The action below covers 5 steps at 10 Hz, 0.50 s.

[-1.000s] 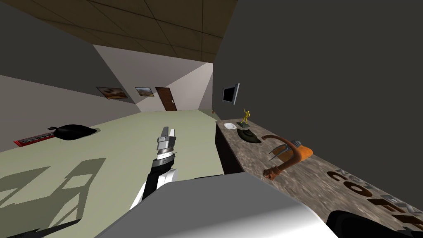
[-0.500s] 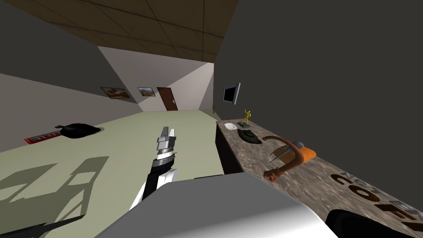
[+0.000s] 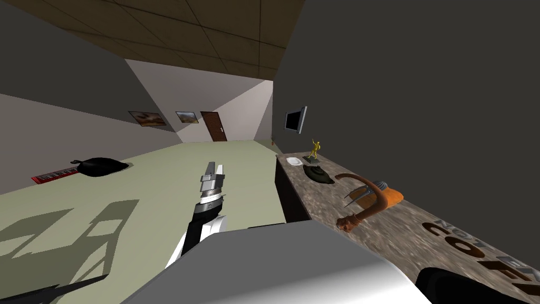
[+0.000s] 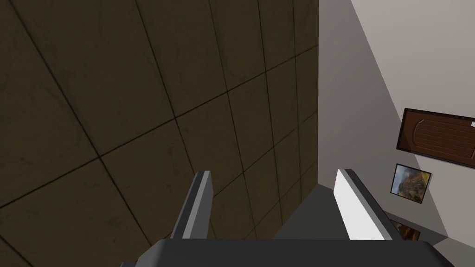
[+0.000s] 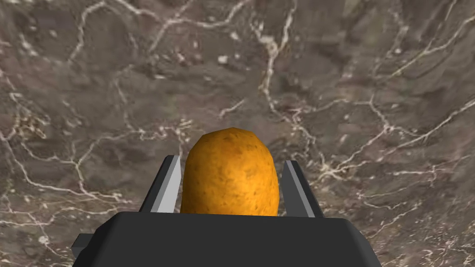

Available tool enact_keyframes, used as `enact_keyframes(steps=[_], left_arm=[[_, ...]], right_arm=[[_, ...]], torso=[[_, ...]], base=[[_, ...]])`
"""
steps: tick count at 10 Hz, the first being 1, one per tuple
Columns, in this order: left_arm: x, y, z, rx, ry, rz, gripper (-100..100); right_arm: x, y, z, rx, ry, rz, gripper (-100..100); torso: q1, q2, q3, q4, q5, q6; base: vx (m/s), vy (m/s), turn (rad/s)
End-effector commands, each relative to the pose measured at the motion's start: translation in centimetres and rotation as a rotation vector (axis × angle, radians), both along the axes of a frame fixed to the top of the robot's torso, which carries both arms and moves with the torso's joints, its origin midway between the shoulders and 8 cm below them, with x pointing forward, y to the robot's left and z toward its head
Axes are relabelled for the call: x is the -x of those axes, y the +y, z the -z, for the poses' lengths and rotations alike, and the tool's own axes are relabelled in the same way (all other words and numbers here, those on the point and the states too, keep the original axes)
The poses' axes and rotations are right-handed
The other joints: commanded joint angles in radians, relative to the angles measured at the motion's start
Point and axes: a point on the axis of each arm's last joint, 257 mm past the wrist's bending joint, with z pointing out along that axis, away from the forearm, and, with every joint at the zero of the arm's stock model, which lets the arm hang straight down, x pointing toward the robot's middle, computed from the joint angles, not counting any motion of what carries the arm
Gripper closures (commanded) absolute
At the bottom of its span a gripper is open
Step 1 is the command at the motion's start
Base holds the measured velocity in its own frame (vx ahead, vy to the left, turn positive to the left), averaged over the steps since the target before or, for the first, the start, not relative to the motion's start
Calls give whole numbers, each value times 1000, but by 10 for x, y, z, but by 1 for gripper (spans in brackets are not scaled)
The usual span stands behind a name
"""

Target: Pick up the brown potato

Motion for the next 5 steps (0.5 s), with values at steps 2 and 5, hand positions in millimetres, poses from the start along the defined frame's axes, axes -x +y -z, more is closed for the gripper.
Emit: enact_keyframes(steps=[2,5], left_arm=[[0,0,0,0,0,0,0],[0,0,0,0,0,0,0]], right_arm=[[-11,-4,-14,1,-2,-14,100],[-14,-4,-16,1,-2,-16,0]], torso=[[1,0,0,0,1,0],[1,0,0,0,0,0]], base=[[-3,17,-75],[-2,11,-18]])
